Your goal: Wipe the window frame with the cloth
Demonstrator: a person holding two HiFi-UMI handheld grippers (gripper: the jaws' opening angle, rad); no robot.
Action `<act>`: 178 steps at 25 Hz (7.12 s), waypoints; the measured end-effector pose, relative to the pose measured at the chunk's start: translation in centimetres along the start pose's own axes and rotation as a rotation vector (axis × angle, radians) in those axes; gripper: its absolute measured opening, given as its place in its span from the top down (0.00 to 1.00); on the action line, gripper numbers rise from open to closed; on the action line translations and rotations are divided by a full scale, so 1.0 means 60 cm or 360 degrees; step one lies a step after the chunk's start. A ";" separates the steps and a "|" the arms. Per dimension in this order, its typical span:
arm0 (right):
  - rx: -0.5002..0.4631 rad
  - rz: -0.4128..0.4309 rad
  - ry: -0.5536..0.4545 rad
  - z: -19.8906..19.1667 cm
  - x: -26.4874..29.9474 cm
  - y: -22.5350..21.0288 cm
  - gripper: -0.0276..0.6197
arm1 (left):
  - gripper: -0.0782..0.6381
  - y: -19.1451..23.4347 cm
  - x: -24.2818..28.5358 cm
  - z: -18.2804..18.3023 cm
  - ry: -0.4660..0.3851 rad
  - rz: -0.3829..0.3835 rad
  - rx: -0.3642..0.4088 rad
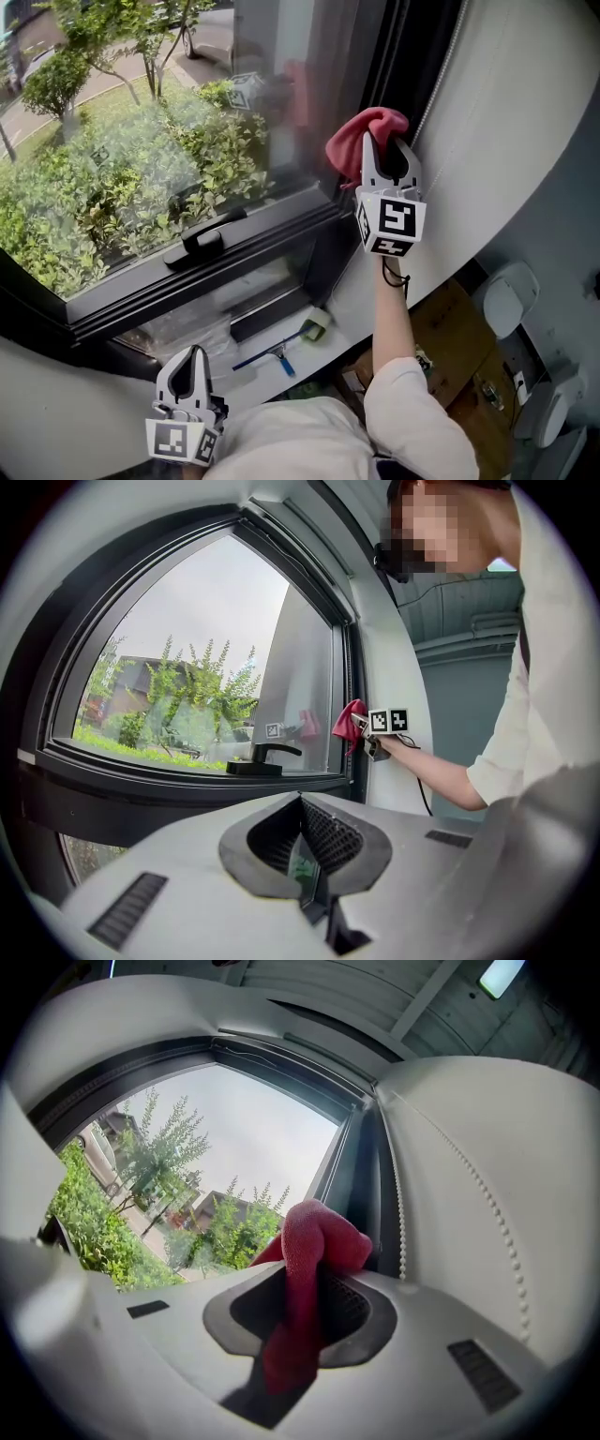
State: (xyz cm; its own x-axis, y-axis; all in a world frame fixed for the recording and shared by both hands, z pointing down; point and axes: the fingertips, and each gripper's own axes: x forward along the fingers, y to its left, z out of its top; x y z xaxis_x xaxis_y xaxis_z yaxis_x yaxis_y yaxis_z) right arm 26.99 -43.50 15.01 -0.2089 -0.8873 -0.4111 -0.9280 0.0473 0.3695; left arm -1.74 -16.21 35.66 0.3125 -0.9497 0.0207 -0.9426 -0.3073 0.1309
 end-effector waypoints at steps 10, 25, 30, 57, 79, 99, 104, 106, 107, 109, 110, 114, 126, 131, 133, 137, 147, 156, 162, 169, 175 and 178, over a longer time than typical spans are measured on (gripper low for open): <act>0.0005 0.0037 0.0067 -0.033 -0.017 0.015 0.82 | 0.88 -0.001 0.001 0.001 -0.0004 -0.0018 0.0004; -0.0011 0.0029 0.0107 -0.072 -0.034 0.031 0.82 | 0.88 0.006 0.001 0.002 -0.0013 0.0008 -0.0006; -0.0023 0.0032 0.0123 -0.093 -0.044 0.040 0.82 | 0.88 0.005 0.000 0.001 -0.0017 0.0012 -0.0009; -0.0080 0.0075 0.0286 -0.195 -0.094 0.085 0.82 | 0.88 -0.014 -0.014 -0.003 -0.0004 0.0038 -0.0010; 0.0013 0.0119 0.0436 -0.280 -0.137 0.115 0.82 | 0.88 -0.024 -0.048 -0.003 0.0003 0.0123 -0.0004; 0.0064 0.0124 0.0428 -0.288 -0.135 0.105 0.82 | 0.88 0.101 -0.143 0.026 -0.0058 0.0613 0.0110; 0.0050 0.0164 0.0465 -0.283 -0.135 0.102 0.82 | 0.88 0.087 -0.130 0.021 -0.0086 0.0563 0.0089; -0.0024 0.0201 0.0480 -0.266 -0.141 0.107 0.82 | 0.88 0.081 -0.129 0.010 -0.0077 0.0531 0.0068; -0.0035 0.0218 0.0457 -0.249 -0.143 0.113 0.82 | 0.88 0.079 -0.129 0.005 -0.0067 0.0520 0.0058; 0.0009 0.0246 0.0360 -0.203 -0.142 0.123 0.82 | 0.88 0.078 -0.127 -0.001 -0.0045 0.0508 0.0046; 0.0040 0.0263 0.0310 -0.180 -0.137 0.127 0.82 | 0.88 0.079 -0.122 -0.001 -0.0039 0.0503 0.0044; 0.0191 0.0406 0.0237 -0.133 -0.098 0.157 0.82 | 0.88 0.077 -0.107 0.009 -0.0054 0.0469 0.0054; -0.0222 0.0301 0.0541 -0.233 -0.037 0.216 0.82 | 0.88 0.099 -0.116 0.022 -0.0078 0.0489 0.0023; -0.0253 0.0230 0.0507 -0.237 -0.041 0.194 0.82 | 0.88 0.098 -0.110 0.022 -0.0070 0.0468 0.0016; -0.0189 0.0218 0.0478 -0.241 -0.045 0.192 0.82 | 0.88 0.097 -0.104 0.018 -0.0062 0.0444 0.0007; -0.0044 0.0227 0.0544 -0.251 -0.048 0.195 0.82 | 0.88 0.091 -0.093 0.016 -0.0066 0.0395 -0.0001; 0.0133 0.0249 0.0565 -0.259 -0.049 0.195 0.82 | 0.88 0.082 -0.085 0.012 -0.0047 0.0370 0.0019; 0.0152 0.0253 0.0605 -0.259 -0.050 0.199 0.82 | 0.88 0.083 -0.089 0.002 -0.0037 0.0367 -0.0005; 0.0154 0.0270 0.0625 -0.258 -0.051 0.205 0.83 | 0.88 0.083 -0.085 0.000 -0.0039 0.0354 -0.0021; 0.0154 0.0290 0.0628 -0.252 -0.055 0.214 0.83 | 0.88 0.084 -0.083 0.003 -0.0054 0.0341 -0.0018; 0.0147 0.0325 0.0635 -0.246 -0.059 0.229 0.83 | 0.88 0.081 -0.081 0.004 -0.0058 0.0327 -0.0015; 0.0139 0.0346 0.0639 -0.240 -0.061 0.239 0.83 | 0.88 0.080 -0.082 0.006 -0.0061 0.0325 -0.0013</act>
State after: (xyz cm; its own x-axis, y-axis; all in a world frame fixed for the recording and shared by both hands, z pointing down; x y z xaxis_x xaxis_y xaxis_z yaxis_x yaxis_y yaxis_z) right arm 18.89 -46.21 33.81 -0.2818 -0.9590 0.0298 -0.9019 0.2754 0.3328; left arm -7.85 -13.02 35.80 0.1105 -0.9938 0.0100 -0.9848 -0.1081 0.1356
